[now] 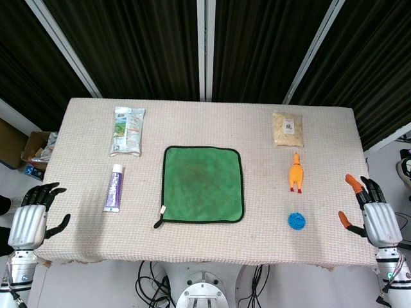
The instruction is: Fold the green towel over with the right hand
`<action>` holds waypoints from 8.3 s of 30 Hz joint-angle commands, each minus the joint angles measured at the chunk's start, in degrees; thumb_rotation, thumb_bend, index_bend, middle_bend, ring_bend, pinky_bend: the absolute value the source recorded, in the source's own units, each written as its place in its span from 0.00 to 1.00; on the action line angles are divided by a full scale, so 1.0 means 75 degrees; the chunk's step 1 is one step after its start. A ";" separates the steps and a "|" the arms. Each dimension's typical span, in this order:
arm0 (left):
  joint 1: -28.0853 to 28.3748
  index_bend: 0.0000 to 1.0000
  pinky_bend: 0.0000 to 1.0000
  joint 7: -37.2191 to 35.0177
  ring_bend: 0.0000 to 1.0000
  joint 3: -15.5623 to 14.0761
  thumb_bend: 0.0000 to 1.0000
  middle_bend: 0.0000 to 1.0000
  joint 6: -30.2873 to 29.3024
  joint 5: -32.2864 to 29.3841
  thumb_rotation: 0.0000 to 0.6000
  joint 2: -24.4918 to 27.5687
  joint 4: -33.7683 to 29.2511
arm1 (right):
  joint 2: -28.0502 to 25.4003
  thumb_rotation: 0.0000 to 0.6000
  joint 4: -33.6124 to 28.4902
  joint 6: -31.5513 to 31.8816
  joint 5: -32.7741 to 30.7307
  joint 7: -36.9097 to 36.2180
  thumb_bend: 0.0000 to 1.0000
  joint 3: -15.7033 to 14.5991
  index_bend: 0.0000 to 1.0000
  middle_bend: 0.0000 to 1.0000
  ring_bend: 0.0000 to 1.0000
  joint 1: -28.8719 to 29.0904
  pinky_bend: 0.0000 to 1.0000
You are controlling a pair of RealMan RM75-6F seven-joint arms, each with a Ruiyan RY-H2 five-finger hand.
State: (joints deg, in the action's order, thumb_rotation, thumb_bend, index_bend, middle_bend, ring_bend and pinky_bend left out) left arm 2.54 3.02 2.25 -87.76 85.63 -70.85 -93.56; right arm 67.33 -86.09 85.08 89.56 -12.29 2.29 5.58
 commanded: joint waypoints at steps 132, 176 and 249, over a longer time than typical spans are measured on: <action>-0.0119 0.26 0.13 -0.0713 0.14 -0.0099 0.28 0.17 -0.0029 0.0135 1.00 -0.0030 0.0578 | 0.4813 1.00 0.2377 -0.4618 -0.0751 0.3707 0.48 0.1137 0.79 0.32 0.06 0.5370 0.05; -0.0172 0.26 0.13 -0.1046 0.14 -0.0128 0.28 0.17 0.0019 0.0075 1.00 -0.0017 0.0765 | 0.6608 1.00 0.5620 -0.4484 -0.0860 0.2585 0.04 0.1462 0.00 0.02 0.00 0.6976 0.00; -0.0206 0.26 0.13 -0.0527 0.14 -0.0173 0.28 0.17 -0.0084 0.0230 1.00 0.0408 -0.0048 | 0.4476 1.00 0.5303 -0.1646 0.0735 0.0866 0.45 0.0043 0.75 0.30 0.00 0.5379 0.01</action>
State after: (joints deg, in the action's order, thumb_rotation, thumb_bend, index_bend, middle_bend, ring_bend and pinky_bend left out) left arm 0.98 -0.92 0.96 -88.40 87.34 -67.79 -93.91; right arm 102.36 -42.87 69.76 91.77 -7.73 4.19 45.45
